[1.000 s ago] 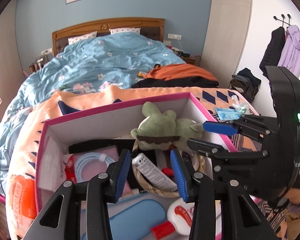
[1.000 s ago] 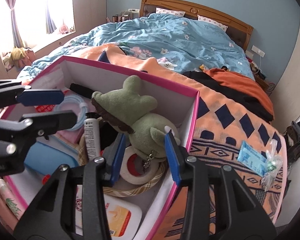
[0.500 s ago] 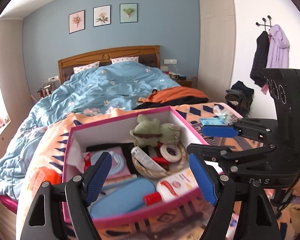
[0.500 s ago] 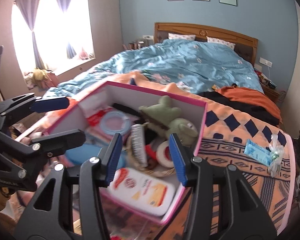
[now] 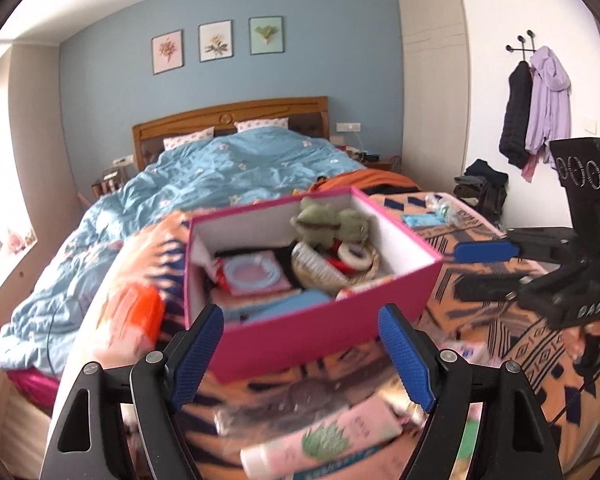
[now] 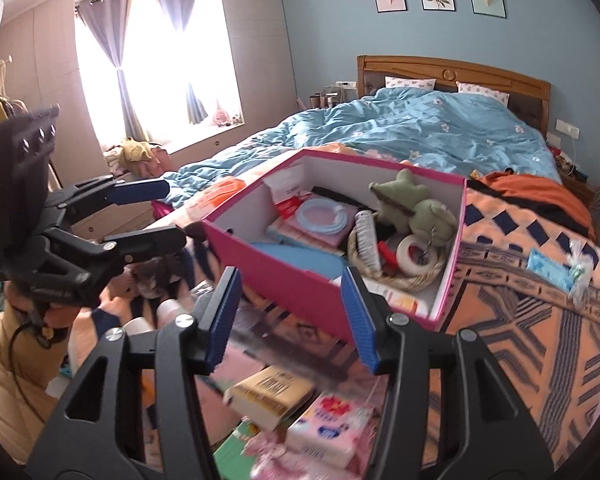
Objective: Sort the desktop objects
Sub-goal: 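Withdraw both tools from the box back toward the scattered items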
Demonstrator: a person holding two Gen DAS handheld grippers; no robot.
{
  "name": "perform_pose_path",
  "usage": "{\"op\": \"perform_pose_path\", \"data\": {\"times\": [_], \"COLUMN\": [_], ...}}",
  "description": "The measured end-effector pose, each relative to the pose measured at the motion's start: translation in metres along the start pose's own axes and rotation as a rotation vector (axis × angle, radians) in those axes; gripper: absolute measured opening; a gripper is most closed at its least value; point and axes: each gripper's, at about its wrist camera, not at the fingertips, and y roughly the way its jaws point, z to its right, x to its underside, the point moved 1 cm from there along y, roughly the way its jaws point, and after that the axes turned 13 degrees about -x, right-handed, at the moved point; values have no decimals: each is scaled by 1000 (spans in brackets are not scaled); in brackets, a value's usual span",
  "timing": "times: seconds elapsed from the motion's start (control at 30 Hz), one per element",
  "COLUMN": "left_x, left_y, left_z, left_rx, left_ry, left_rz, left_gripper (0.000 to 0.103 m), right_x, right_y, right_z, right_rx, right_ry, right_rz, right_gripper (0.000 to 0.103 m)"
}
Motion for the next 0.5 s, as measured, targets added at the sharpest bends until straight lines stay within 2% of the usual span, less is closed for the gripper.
{"op": "perform_pose_path", "data": {"times": [0.33,0.5], "left_x": [68,81], "left_y": [12,7], "left_z": [-24,-29], "left_rx": [-18,-2], "left_ry": [-70,-99], "left_rz": [-146,-148], "left_gripper": [82,82], "right_x": [47,68], "right_y": [15,25], "right_z": [-19,-22], "right_rx": [-56,-70], "right_ry": [51,84], "right_rz": [-80,-107], "right_gripper": [58,58]}}
